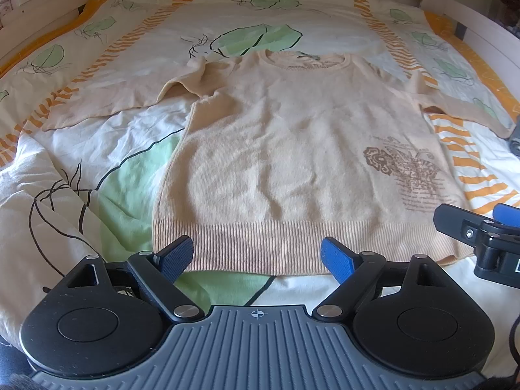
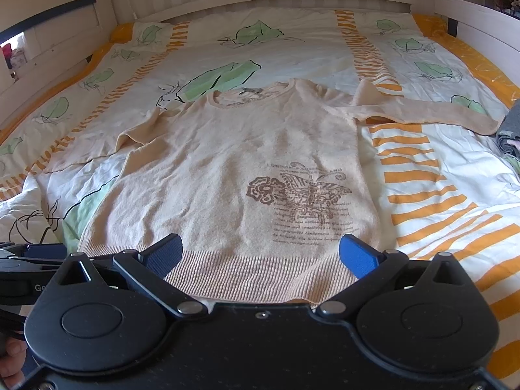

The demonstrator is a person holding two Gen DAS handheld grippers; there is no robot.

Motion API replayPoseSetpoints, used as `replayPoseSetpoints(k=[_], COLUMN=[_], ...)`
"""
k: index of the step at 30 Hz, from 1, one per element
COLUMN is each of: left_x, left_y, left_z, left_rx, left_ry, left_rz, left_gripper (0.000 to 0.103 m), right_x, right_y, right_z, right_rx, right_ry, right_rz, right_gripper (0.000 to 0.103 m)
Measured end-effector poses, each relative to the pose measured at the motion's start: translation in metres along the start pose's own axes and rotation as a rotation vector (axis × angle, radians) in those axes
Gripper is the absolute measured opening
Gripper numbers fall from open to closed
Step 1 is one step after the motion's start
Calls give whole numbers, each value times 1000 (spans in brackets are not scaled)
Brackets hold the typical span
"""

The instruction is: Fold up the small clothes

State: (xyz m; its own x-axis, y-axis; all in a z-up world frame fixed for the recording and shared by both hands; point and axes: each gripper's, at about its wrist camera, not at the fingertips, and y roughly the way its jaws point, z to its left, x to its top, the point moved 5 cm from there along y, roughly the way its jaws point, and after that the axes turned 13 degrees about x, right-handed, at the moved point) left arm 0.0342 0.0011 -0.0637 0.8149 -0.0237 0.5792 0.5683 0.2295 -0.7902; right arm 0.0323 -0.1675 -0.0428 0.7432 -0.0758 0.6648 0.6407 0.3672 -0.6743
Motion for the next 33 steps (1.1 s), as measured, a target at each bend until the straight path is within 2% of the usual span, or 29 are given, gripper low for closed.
replayPoseSetpoints(k=[29,33], left_x=[1,2], left_y=[12,16], left_z=[-1,-1], left_rx=[-3,-3], left_ry=[21,20], left_rz=[34,39], left_gripper=[86,86], right_x=[-4,-4], right_y=[15,19], right_z=[-4,-9], right_rx=[-3,-30], right_ry=[27,50], right_rz=[58,68], right_gripper=[102,102])
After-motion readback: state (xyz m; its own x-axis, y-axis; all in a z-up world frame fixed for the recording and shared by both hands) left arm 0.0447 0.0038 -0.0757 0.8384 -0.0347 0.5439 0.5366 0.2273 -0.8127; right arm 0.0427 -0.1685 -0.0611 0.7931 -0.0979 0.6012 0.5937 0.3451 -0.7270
